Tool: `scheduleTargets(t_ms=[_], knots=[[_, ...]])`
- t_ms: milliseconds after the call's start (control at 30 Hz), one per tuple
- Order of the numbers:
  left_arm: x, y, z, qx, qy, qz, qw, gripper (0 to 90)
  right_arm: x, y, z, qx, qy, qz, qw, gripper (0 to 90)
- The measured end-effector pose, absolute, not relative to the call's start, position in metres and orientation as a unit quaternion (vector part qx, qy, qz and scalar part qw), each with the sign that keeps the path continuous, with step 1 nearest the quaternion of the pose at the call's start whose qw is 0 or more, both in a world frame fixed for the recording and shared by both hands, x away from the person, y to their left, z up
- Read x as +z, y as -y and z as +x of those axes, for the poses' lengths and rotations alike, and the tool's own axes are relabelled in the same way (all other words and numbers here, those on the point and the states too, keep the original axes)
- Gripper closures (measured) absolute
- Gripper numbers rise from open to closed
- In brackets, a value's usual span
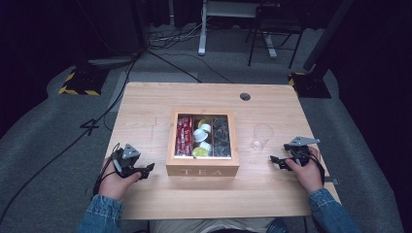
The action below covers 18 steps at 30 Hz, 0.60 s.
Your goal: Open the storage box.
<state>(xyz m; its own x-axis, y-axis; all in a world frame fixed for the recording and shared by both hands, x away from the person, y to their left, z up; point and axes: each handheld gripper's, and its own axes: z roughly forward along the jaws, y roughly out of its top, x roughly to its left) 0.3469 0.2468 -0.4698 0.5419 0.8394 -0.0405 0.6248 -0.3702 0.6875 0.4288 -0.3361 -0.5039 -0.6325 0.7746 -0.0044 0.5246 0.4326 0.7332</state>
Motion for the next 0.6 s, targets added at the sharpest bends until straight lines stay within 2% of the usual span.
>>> scheduleTargets(t_ms=[400, 600], knots=[[-0.437, -0.233, 0.34, 0.162, -0.434, 0.804, 0.374, 30.1, -0.504, 0.336, 0.429, 0.361, -0.828, 0.392, 0.173, 13.5], [-0.422, -0.218, 0.337, 0.185, -0.417, 0.806, 0.376, 29.8, -0.504, 0.336, 0.429, 0.361, -0.828, 0.392, 0.173, 13.5]])
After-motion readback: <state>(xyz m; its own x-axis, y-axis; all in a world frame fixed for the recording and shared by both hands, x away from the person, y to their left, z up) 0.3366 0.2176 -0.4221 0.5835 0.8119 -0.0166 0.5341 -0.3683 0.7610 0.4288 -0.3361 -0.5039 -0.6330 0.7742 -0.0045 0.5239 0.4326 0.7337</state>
